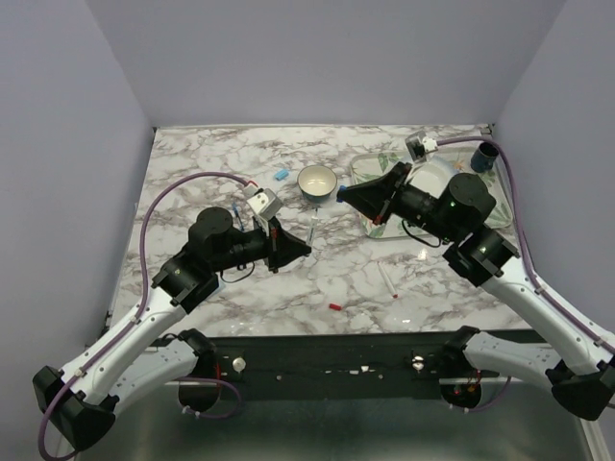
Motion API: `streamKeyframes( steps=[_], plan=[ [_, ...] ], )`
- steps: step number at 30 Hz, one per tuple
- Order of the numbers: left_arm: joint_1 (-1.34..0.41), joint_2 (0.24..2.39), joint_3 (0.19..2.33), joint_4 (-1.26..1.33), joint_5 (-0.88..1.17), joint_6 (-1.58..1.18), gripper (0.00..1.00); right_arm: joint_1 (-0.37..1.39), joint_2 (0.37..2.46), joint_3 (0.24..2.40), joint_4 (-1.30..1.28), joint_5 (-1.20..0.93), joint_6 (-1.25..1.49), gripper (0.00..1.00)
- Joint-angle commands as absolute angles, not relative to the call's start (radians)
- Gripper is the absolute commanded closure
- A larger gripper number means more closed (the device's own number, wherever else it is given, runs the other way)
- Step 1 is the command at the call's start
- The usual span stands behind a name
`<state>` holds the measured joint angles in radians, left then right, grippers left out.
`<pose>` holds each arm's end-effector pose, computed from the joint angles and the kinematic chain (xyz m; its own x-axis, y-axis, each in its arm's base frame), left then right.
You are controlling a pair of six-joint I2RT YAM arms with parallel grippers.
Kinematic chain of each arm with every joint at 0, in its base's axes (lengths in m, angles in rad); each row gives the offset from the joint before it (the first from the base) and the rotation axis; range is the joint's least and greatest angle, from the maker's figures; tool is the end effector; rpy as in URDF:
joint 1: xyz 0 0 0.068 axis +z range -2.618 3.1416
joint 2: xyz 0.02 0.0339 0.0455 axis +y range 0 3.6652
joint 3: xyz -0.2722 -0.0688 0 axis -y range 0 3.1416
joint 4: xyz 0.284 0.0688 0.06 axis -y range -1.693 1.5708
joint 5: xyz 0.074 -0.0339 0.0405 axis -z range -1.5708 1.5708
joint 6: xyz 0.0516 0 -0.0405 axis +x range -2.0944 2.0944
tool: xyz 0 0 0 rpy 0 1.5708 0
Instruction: Insert the pens into the pen caps
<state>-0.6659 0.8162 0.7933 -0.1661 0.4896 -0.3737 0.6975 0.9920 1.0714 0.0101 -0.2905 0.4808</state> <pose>0.1708 -0.1650 0.3428 -0.4692 -0.0411 -0.8821 0.7918 0.4228 -0.4408 0.1993 0.1863 0.4347 -0.3250 0.3058 -0.8949 -0.7712 0.4621 0.4379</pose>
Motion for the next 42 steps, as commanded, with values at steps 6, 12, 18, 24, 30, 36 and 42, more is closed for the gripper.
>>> streamKeyframes(
  steps=[6,12,18,24,30,36,42],
  plan=[
    [-0.666,0.799,0.788,-0.143,0.558,-0.348,1.0,0.713,1.078,1.089,0.135,-0.397,0.5,0.99],
    [-0.666,0.798,0.785,-0.141,0.542,-0.35,1.0,0.736,1.12,1.101,0.144,-0.353,0.529,0.99],
    [-0.666,0.802,0.792,-0.15,0.532,-0.345,1.0,0.756,1.14,1.109,0.118,-0.318,0.526,0.99],
    [-0.667,0.799,0.793,-0.153,0.523,-0.344,1.0,0.77,1.138,1.111,0.094,-0.29,0.514,0.99],
    [-0.667,0.801,0.793,-0.155,0.512,-0.348,1.0,0.781,1.121,1.092,0.069,-0.262,0.506,0.99],
    [-0.667,0.805,0.795,-0.156,0.511,-0.351,1.0,0.79,1.108,1.068,0.063,-0.255,0.506,0.99],
    [-0.666,0.81,0.799,-0.16,0.512,-0.356,1.0,0.804,1.097,1.037,0.064,-0.246,0.514,0.99]
  ],
)
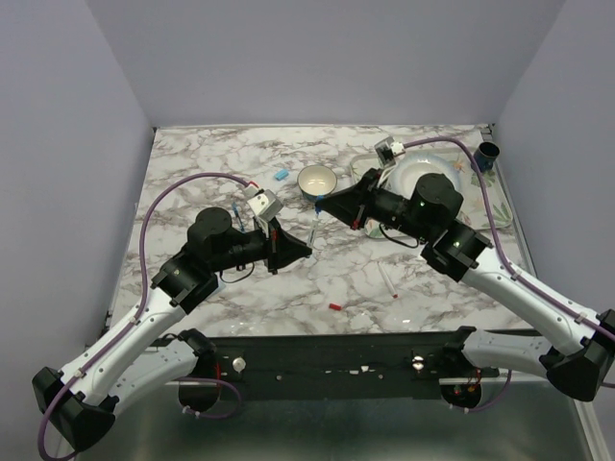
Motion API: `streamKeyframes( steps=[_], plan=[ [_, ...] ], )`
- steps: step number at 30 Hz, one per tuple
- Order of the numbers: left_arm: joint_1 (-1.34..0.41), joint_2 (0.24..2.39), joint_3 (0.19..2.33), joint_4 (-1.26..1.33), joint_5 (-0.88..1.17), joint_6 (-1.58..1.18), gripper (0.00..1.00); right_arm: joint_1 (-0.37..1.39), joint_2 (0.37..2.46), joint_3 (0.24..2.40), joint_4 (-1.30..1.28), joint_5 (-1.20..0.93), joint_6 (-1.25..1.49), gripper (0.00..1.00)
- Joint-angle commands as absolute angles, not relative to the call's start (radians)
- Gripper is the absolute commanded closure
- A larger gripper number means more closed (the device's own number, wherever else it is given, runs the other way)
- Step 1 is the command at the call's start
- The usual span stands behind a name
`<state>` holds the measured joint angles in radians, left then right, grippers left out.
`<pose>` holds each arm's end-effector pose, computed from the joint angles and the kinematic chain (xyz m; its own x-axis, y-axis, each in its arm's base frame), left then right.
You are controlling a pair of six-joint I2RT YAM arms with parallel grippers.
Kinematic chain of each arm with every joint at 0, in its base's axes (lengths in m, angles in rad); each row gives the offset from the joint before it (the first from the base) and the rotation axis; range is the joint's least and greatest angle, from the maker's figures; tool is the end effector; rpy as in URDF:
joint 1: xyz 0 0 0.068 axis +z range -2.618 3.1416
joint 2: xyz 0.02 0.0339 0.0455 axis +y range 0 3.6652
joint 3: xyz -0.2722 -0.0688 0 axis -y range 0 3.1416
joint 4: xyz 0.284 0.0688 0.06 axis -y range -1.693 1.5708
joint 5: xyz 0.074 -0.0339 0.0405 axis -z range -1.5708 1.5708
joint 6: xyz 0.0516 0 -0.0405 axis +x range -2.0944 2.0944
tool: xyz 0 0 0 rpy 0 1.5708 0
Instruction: Insert the pens into the pen caps
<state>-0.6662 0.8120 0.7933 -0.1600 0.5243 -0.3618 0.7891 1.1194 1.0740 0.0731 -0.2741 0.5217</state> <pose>0.1684 -0.1653 0.3446 -0.4571 -0.0304 -0.8889 0.8131 0.3907 -0.4315 0.2094 0.2308 0.4089 -0.4186 0.2593 -0.8704 -0.7673 0.4117 0.4917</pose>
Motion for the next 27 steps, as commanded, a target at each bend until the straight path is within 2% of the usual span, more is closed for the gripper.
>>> streamKeyframes(
  steps=[1,11,15,20,21,27],
  plan=[
    [-0.667,0.811,0.799,-0.16,0.514,-0.356,1.0,0.805,1.097,1.034,0.067,-0.242,0.514,0.99],
    [-0.667,0.798,0.795,-0.152,0.499,-0.36,1.0,0.868,1.103,1.005,0.043,-0.158,0.491,0.99],
    [-0.667,0.795,0.793,-0.152,0.48,-0.362,1.0,0.916,1.1,1.0,0.029,-0.046,0.485,0.98],
    [-0.666,0.801,0.796,-0.155,0.468,-0.354,1.0,0.954,1.089,0.997,0.026,-0.006,0.472,0.79],
    [-0.667,0.802,0.798,-0.161,0.468,-0.353,1.0,0.953,1.088,0.999,0.025,-0.006,0.469,0.72],
    [-0.666,0.798,0.798,-0.161,0.463,-0.345,1.0,0.954,1.081,1.008,0.028,-0.037,0.474,0.55]
  ],
)
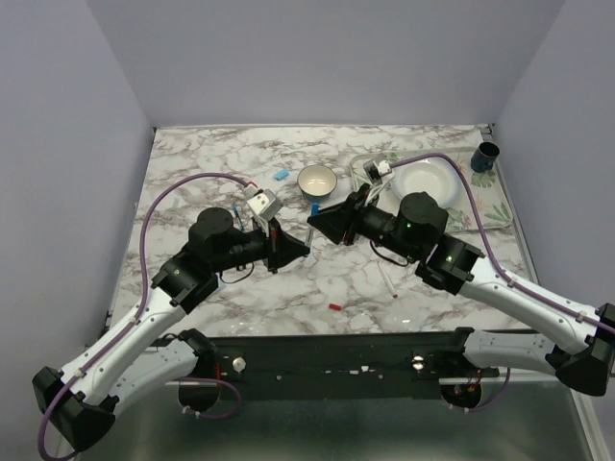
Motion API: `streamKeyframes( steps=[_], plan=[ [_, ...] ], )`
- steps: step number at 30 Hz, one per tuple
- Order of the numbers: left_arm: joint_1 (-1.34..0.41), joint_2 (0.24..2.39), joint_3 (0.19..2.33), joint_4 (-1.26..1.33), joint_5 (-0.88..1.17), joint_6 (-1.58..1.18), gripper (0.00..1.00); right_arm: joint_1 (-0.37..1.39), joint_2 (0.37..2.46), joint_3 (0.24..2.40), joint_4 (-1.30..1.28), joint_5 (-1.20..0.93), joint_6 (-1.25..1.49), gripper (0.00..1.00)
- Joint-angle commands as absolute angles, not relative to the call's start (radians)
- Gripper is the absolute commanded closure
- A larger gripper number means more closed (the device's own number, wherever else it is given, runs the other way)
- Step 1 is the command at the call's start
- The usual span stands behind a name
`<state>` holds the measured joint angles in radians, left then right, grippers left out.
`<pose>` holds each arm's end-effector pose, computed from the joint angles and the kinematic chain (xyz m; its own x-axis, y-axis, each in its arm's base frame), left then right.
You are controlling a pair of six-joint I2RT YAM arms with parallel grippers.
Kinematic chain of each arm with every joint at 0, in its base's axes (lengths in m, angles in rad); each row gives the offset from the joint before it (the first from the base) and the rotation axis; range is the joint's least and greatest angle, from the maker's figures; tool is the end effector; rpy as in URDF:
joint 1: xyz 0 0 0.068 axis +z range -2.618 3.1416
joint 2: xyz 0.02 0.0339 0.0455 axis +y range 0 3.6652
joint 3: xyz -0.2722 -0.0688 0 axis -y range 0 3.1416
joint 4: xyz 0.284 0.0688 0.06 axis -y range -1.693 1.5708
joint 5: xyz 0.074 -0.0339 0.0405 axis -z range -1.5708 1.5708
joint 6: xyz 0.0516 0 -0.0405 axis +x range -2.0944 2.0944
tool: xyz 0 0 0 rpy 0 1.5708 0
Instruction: Insert the pens into the pen caps
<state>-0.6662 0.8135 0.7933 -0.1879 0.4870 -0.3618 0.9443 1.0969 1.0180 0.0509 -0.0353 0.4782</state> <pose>0.1700 -0.1643 0.3408 -0.4726 -0.0263 -0.8809 0.7900 0.4303 -0.4367 0.1798 0.2515 0.3896 -0.3966 0.2364 -0.8870 -0.7296 0.5053 0.4609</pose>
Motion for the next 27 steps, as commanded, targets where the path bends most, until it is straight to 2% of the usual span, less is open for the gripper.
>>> streamKeyframes(
  steps=[1,4,14,25,26,27],
  plan=[
    [-0.666,0.796,0.796,-0.161,0.465,-0.345,1.0,0.954,1.08,1.003,0.029,-0.041,0.476,0.53],
    [-0.667,0.788,0.792,-0.152,0.469,-0.347,1.0,0.956,1.075,0.996,0.041,-0.055,0.486,0.49],
    [-0.667,0.759,0.776,-0.118,0.495,-0.356,1.0,0.957,1.097,0.991,0.064,-0.078,0.505,0.52],
    [-0.667,0.752,0.773,-0.107,0.497,-0.356,1.0,0.963,1.134,1.003,0.104,-0.121,0.517,0.64],
    [-0.667,0.753,0.773,-0.107,0.497,-0.356,1.0,0.963,1.135,1.003,0.109,-0.123,0.517,0.66],
    [-0.666,0.755,0.773,-0.107,0.497,-0.357,1.0,0.963,1.138,1.006,0.115,-0.126,0.517,0.72]
  ],
)
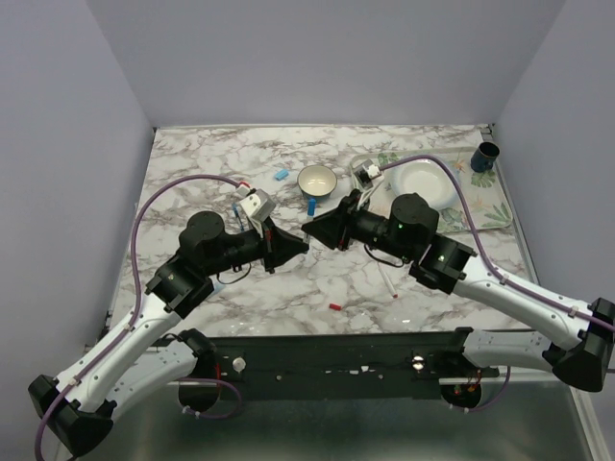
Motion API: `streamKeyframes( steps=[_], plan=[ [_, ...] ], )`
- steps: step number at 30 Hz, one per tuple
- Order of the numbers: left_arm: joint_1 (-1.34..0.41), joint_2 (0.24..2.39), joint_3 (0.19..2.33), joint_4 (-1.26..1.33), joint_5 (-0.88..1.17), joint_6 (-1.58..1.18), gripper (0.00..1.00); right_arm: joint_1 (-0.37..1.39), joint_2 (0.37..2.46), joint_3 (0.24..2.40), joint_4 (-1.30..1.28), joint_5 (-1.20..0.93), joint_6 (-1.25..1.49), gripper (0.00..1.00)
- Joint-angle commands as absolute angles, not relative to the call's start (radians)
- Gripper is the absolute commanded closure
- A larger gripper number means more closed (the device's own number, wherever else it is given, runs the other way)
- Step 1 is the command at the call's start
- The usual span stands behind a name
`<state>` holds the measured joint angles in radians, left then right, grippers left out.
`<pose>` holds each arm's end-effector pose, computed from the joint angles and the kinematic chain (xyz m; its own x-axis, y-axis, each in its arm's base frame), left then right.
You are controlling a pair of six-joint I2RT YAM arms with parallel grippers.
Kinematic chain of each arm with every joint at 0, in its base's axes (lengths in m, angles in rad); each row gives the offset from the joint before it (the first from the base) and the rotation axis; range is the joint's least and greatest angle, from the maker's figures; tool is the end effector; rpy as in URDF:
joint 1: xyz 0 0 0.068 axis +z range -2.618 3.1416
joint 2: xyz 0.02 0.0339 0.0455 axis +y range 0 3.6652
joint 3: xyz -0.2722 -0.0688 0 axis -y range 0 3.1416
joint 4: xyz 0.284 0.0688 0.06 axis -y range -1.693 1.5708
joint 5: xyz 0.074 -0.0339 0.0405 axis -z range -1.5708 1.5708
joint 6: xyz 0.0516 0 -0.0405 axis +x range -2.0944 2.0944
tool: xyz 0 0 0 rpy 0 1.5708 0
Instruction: Insert the pens into the pen caps
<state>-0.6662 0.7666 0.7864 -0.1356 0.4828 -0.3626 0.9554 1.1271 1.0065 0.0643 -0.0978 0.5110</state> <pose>0.1626 -0.1583 0.3541 -0.4077 -0.0791 -0.9097 0.8185 0.4099 -0.4025 0.1792 0.2621 0.3777 -0.4533 0.2020 -0.8682 -0.7420 0.4542 0.4931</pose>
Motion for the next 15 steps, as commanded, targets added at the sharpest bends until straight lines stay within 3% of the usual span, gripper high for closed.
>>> streamKeyframes(
  steps=[1,6,8,15],
  plan=[
    [-0.666,0.755,0.775,-0.107,0.495,-0.356,1.0,0.963,1.143,1.009,0.117,-0.133,0.517,0.75],
    [-0.666,0.758,0.779,-0.113,0.494,-0.35,1.0,0.965,1.146,1.011,0.136,-0.152,0.517,0.99],
    [-0.667,0.762,0.785,-0.117,0.494,-0.344,0.99,0.966,1.14,1.011,0.143,-0.156,0.523,0.99],
    [-0.666,0.778,0.793,-0.1,0.512,-0.365,0.64,0.965,1.118,0.988,0.201,-0.207,0.515,0.99]
  ],
)
